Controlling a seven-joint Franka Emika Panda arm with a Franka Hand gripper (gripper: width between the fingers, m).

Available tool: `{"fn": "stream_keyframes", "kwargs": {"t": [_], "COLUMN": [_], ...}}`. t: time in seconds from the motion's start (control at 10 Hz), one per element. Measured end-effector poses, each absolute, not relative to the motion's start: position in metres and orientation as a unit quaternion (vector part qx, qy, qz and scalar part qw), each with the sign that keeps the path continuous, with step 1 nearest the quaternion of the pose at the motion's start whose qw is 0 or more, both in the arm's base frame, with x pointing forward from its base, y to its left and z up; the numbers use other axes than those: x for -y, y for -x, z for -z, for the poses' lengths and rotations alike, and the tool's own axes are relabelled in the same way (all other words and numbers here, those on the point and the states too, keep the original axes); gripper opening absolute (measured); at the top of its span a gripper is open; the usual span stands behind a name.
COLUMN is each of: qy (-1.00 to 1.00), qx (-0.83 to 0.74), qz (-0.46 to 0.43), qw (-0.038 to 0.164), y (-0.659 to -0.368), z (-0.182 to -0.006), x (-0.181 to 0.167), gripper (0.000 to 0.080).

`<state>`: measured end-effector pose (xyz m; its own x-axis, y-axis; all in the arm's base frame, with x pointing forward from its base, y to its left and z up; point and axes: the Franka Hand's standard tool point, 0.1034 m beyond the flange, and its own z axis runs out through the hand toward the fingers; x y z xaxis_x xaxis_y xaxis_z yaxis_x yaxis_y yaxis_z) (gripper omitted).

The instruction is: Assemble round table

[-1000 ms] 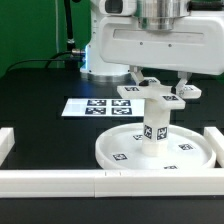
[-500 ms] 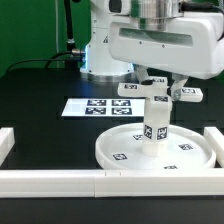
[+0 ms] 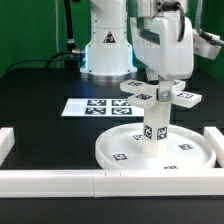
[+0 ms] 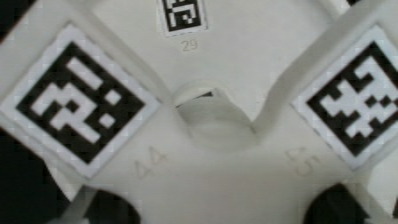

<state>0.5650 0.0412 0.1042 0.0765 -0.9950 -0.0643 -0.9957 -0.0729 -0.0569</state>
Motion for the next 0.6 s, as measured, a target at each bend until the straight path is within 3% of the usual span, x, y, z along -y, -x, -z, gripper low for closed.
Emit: {"fn": "stream_keyframes", "kwargs": {"t": [0.2, 0.4, 0.6], "qy": [0.731, 0.751, 0.757], "qx": [-0.681, -0.658, -0.650], "qz": [-0.009, -0.016, -0.017], "qw": [0.048, 0.050, 0.067], "y": [-0.565, -0.563, -0.559], "z": [-0.104, -0.116, -0.134], "x": [-0.045, -0.048, -0.053], "gripper": [0.0611, 0.0643, 0.0648]}}
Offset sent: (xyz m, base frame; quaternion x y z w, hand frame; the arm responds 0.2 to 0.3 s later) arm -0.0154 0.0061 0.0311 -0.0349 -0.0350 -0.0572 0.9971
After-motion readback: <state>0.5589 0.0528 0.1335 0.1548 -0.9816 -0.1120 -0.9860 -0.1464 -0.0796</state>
